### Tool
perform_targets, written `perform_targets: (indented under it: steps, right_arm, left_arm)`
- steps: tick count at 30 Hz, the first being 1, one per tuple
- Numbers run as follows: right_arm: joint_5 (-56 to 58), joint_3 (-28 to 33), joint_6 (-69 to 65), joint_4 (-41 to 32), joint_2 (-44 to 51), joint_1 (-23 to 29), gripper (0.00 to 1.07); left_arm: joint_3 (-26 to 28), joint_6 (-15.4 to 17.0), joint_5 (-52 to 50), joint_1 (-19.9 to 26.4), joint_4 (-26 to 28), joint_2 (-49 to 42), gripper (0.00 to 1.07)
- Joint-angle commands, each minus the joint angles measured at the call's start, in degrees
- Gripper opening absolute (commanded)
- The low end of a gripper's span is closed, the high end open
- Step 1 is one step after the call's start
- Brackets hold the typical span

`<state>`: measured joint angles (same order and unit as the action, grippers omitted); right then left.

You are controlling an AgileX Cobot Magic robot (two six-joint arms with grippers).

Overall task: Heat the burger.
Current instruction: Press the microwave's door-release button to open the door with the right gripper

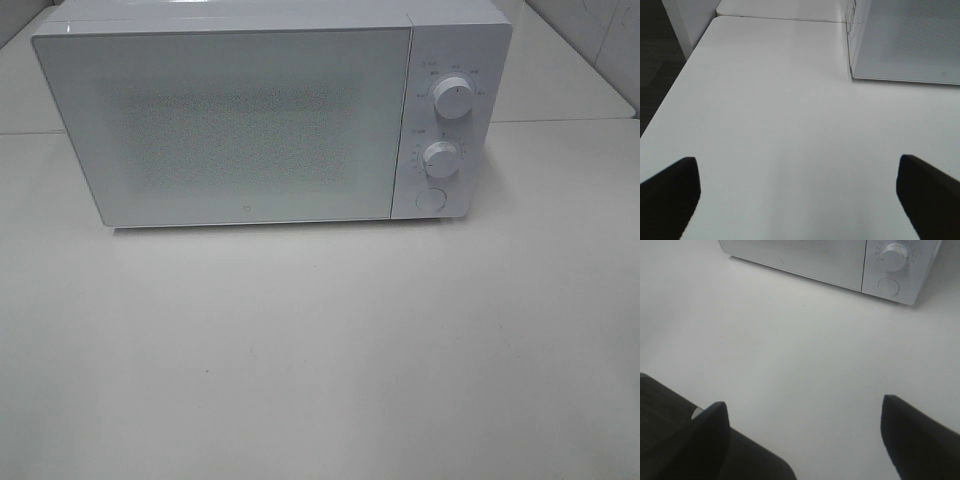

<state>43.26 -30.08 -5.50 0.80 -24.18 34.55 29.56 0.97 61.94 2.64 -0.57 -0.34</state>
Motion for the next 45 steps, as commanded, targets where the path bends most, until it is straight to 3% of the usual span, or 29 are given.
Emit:
perform_targets:
  steps: [1, 5, 8, 14, 16, 22, 27, 45]
  right_arm:
    - [2.12, -0.4, -2.75, 1.6, 3.55, -3.78, 0.77]
    - [3.84, -0.4, -2.35, 2.75, 8.59, -12.03, 0.77]
    - [4.24, -0.4, -2.52, 3.15, 9.8, -13.58, 0.77]
    - [7.39, -0.4, -2.52, 6.19, 16.73, -21.49, 0.76]
    - [9.34, -0.34, -2.92, 8.88, 21.72, -26.24, 0.77]
    - [12.03, -0.23, -4.58, 9.97, 26.13, -32.03, 0.76]
    - [12.32, 2.01, -5.84, 8.77, 26.13, -32.03, 0.76]
    - [12.55, 1.2, -4.53, 8.94, 26.07, -31.97, 0.76]
  left_arm:
    - [0.0, 0.34, -0.69, 0.0, 0.23, -0.92, 1.0]
    - [0.0, 0.34, -0.69, 0.0, 0.23, -0.92, 1.0]
    - [0.0, 0.34, -0.69, 0.0, 0.23, -0.92, 1.0]
    - [0.0, 0.34, -0.69, 0.0, 0.23, -0.92, 1.0]
    - [0.0, 0.34, -0.69, 0.0, 0.23, -0.92, 1.0]
    - [0.0, 0.34, -0.69, 0.0, 0.23, -0.92, 1.0]
    - [0.0, 0.34, -0.69, 0.0, 0.23, -0.92, 1.0]
    - [0.0, 0.34, -0.69, 0.0, 0.23, -0.92, 1.0]
